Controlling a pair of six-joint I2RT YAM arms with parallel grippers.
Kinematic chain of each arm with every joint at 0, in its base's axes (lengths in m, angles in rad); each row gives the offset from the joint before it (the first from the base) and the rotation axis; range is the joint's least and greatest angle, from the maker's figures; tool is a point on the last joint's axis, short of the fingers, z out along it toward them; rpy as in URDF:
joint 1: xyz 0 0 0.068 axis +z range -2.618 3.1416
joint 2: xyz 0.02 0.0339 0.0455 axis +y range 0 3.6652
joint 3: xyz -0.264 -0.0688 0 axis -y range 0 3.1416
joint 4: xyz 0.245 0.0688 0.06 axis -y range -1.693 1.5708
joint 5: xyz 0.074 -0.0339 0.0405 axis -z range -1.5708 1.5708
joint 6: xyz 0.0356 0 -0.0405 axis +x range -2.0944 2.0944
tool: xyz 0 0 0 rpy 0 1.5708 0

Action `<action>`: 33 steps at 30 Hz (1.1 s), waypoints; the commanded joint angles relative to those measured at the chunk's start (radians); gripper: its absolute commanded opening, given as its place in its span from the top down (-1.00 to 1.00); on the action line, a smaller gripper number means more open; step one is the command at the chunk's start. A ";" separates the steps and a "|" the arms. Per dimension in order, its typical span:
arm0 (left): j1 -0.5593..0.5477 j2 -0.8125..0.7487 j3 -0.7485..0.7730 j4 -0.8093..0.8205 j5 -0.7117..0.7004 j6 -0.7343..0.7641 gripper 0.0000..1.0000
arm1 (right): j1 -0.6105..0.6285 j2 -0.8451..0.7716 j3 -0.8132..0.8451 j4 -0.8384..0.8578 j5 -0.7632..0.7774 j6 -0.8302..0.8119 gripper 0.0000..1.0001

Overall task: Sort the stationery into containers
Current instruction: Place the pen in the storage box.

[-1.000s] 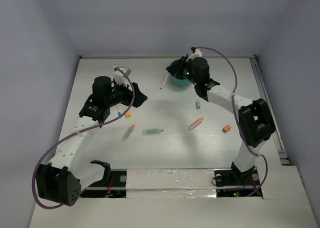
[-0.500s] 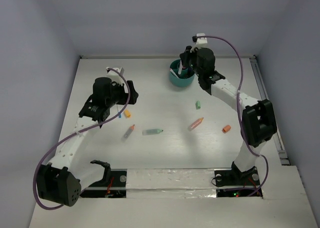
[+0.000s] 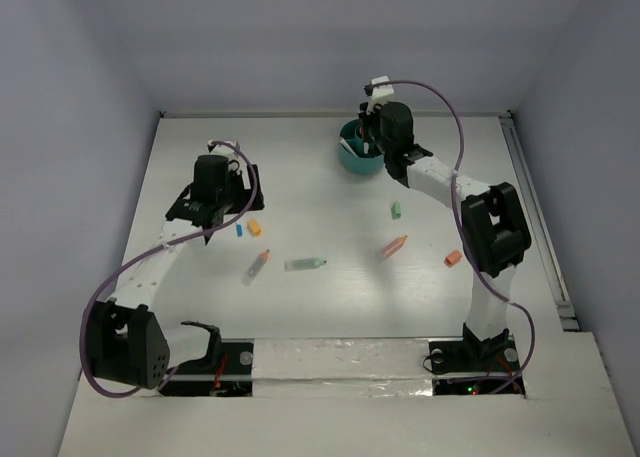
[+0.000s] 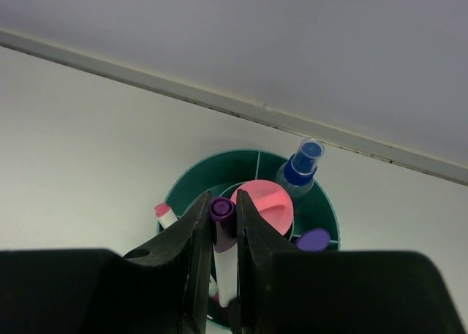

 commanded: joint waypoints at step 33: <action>0.043 0.110 0.031 -0.088 -0.317 -0.044 0.17 | 0.007 -0.328 -0.272 0.168 -0.137 0.322 -0.60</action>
